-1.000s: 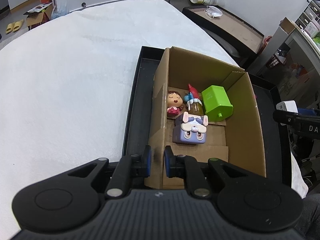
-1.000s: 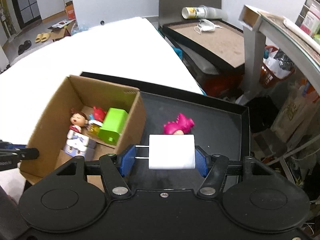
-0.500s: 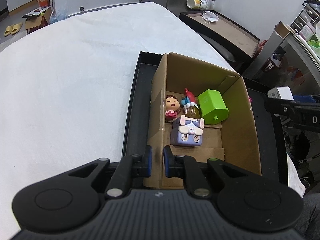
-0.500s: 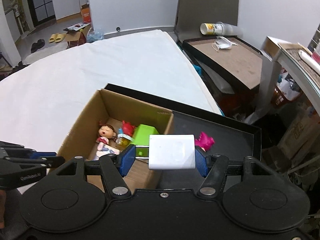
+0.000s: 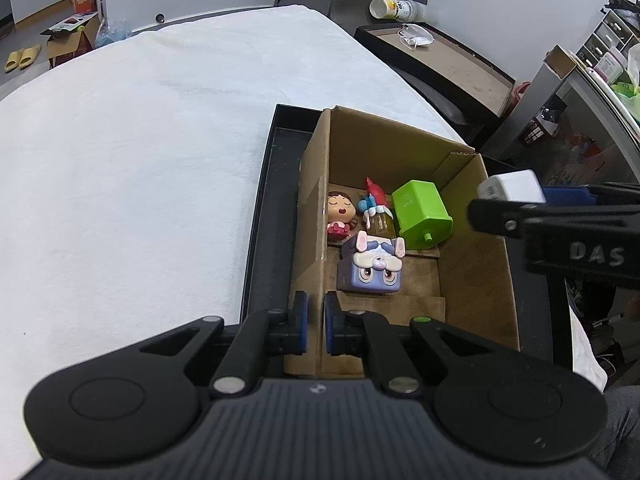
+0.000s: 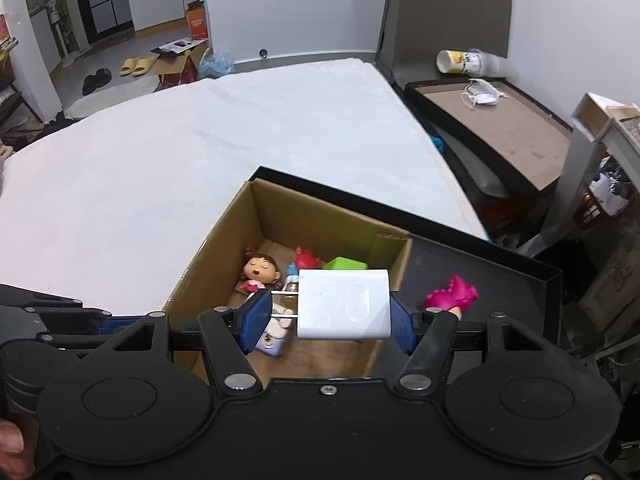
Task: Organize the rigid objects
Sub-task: 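Lift and carry the charger plug with the right gripper into the box, then release the charger plug beside the bunny cube and withdraw the right gripper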
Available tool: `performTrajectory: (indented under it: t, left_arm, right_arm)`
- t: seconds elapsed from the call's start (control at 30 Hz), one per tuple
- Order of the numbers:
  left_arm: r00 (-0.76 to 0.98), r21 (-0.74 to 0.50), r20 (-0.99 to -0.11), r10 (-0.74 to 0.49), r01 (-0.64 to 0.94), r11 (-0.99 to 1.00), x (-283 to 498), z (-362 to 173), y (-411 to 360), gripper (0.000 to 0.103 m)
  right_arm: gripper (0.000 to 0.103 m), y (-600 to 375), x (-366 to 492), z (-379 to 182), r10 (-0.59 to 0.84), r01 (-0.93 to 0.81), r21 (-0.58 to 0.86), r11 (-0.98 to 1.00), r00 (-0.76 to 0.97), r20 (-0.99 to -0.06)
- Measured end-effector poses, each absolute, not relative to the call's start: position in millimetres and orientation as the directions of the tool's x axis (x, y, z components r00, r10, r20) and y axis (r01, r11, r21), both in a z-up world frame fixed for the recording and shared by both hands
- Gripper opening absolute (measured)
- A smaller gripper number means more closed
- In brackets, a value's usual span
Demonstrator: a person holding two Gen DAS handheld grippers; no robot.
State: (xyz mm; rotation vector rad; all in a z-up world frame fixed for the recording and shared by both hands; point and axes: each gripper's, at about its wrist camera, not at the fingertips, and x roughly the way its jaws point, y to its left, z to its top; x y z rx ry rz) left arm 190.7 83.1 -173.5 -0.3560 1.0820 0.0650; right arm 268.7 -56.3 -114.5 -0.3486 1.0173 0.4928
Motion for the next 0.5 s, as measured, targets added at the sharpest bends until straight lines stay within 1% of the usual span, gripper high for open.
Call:
performTrajectory:
  t: [0.37,0.5]
  left_arm:
    - [0.472,-0.262,-0.872,-0.129,-0.23,0.937,192.5,-175.1,84.8,0.008]
    - [0.471,-0.263,-0.872,-0.129,-0.229,0.937,192.6,-175.4,84.6,0.008]
  right_arm:
    - [0.061,-42.6,269.3,-144.0,0.18,-0.547,-0.075,0.834,0.397,-0.9]
    - [0.062,-39.7,269.9,-149.5,0.146,-0.544,-0.117,0.831,0.416,-0.898]
